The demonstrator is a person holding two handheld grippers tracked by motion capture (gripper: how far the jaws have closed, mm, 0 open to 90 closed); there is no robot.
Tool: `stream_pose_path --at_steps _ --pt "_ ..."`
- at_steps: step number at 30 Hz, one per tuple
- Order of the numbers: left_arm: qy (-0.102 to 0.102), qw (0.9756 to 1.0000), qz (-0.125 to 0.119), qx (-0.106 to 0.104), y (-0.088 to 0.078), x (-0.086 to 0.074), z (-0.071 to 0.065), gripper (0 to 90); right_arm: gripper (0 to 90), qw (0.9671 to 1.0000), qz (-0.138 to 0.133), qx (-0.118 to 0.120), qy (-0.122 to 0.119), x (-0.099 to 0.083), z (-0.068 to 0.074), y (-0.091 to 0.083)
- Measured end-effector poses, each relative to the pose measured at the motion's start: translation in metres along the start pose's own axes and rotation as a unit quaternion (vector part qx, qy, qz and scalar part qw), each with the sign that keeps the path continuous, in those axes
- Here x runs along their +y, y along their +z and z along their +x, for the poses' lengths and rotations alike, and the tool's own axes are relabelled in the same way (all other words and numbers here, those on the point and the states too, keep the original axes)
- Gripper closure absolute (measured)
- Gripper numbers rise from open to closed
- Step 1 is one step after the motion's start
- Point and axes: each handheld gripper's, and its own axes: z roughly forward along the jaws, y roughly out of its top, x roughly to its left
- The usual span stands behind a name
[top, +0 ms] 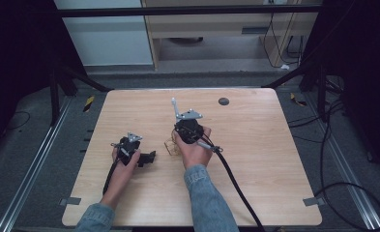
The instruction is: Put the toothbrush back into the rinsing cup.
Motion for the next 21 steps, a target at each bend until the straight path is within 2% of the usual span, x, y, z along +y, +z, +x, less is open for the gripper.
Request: stream_pose_path --at_steps 21 --pt "0.003 1.0000 0.000 -0.003 -0.0003 -0.0002 0.0009 0.0 66.1 1.0000 0.005 0.006 -0.004 0.0021 0.0037 0.0052"
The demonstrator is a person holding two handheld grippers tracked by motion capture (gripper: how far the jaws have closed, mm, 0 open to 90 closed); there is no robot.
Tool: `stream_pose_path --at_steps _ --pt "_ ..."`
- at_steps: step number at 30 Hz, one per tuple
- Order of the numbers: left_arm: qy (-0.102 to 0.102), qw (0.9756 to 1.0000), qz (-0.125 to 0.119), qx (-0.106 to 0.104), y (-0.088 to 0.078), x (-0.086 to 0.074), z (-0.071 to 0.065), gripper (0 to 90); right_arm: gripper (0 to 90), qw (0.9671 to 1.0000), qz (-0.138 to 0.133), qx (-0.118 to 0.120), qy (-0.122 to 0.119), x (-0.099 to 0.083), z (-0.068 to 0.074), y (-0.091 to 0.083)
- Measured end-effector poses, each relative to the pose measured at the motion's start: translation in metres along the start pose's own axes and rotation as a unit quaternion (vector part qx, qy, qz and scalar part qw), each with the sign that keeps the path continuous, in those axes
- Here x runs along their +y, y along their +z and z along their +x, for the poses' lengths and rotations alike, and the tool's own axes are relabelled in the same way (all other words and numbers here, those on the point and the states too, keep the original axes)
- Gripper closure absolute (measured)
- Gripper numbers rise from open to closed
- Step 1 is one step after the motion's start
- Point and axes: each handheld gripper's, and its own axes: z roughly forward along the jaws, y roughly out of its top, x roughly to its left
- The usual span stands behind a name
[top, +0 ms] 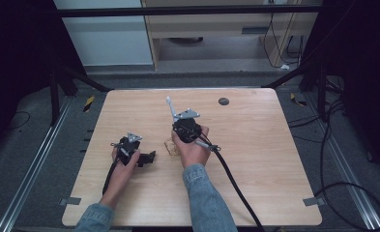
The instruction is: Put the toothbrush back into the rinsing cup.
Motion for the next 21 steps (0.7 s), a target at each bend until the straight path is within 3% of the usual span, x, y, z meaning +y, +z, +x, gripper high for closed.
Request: stream_pose_path --at_steps 21 --pt "0.000 1.0000 0.000 0.000 0.0000 0.0000 0.0002 0.0 63.6 1.0000 -0.005 -0.003 -0.001 0.0007 -0.0010 -0.0048"
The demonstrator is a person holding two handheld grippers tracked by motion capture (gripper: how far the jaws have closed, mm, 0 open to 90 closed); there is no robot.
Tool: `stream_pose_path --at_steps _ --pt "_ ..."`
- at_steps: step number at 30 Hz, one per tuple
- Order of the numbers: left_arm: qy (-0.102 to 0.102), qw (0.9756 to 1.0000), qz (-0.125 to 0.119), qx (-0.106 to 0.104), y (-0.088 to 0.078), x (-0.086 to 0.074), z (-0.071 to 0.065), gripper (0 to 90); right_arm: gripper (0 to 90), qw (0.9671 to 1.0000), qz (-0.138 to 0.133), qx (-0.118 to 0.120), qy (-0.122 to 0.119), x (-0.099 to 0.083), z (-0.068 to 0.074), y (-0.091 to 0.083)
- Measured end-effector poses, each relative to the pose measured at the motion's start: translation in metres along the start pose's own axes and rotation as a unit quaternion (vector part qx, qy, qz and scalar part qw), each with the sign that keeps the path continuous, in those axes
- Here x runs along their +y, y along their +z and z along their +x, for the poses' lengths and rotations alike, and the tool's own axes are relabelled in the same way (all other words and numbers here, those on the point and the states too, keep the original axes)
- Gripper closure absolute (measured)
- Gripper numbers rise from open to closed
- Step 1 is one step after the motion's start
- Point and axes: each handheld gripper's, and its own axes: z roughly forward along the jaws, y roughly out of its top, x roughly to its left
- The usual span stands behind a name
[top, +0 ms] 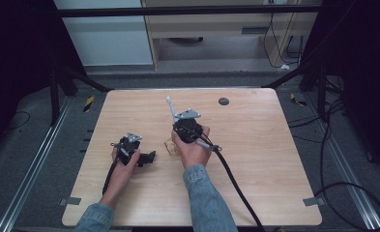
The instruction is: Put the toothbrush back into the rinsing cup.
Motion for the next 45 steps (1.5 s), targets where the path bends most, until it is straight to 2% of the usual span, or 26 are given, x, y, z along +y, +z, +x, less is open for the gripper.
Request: stream_pose_path --at_steps 34,42,45 --pt "0.000 1.0000 0.000 0.000 0.000 0.000 0.000 0.0 62.2 0.9999 -0.010 0.004 -0.001 0.000 0.000 -0.011" --pt "-0.001 1.0000 -0.001 0.000 0.000 0.000 0.000 0.0 56.2 0.9999 -0.014 0.006 -0.002 0.002 0.000 -0.016" --pt "-0.001 1.0000 -0.001 0.000 0.000 0.000 0.000 0.0 50.0 0.9998 -0.016 0.007 -0.005 0.002 -0.001 -0.018"
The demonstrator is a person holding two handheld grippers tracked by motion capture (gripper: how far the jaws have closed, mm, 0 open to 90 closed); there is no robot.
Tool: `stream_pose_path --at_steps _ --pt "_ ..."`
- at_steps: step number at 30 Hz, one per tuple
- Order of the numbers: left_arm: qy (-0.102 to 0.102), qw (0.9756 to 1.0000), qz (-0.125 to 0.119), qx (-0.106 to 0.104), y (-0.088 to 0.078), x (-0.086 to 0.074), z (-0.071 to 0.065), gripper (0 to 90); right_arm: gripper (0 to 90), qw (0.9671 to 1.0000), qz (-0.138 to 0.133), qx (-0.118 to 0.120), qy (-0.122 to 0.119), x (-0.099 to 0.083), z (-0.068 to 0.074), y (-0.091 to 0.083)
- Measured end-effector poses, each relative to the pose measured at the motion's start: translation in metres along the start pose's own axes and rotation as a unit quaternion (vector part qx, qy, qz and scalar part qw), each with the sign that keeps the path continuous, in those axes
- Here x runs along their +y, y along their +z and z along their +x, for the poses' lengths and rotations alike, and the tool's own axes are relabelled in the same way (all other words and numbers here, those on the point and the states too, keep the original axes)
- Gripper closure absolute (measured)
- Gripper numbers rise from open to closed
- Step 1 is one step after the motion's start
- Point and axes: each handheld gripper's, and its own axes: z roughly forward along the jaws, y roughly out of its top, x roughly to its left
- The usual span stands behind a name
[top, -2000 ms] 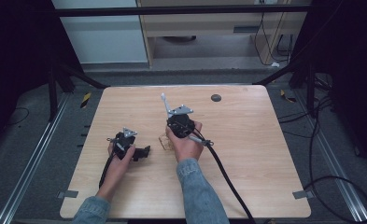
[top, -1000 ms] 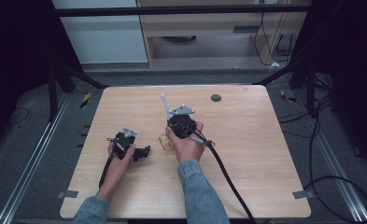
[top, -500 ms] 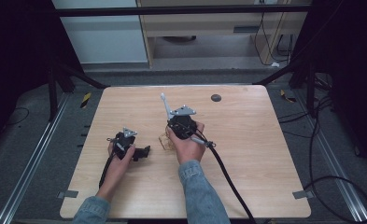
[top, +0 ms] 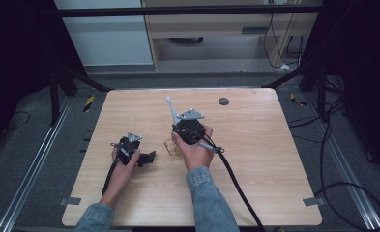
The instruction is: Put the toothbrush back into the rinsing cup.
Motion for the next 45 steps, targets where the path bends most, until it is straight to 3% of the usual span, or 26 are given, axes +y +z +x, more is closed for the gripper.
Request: stream_pose_path --at_steps 12,20,37,45 --pt "0.000 1.0000 0.000 0.000 0.000 0.000 0.000 0.0 25.1 1.0000 -0.006 0.005 0.005 0.002 -0.004 -0.003" --pt "0.000 1.0000 0.000 0.000 0.000 0.000 0.000 0.0 9.3 0.9999 -0.006 0.012 -0.010 0.003 -0.009 -0.005" --pt "0.001 1.0000 0.000 0.000 0.000 0.000 0.000 0.0 7.1 0.9992 -0.011 -0.039 0.001 -0.001 -0.036 -0.027" --pt "0.002 1.0000 0.001 0.000 0.000 0.000 0.000 0.0 7.8 0.9994 -0.004 -0.033 0.002 -0.011 -0.043 -0.032"
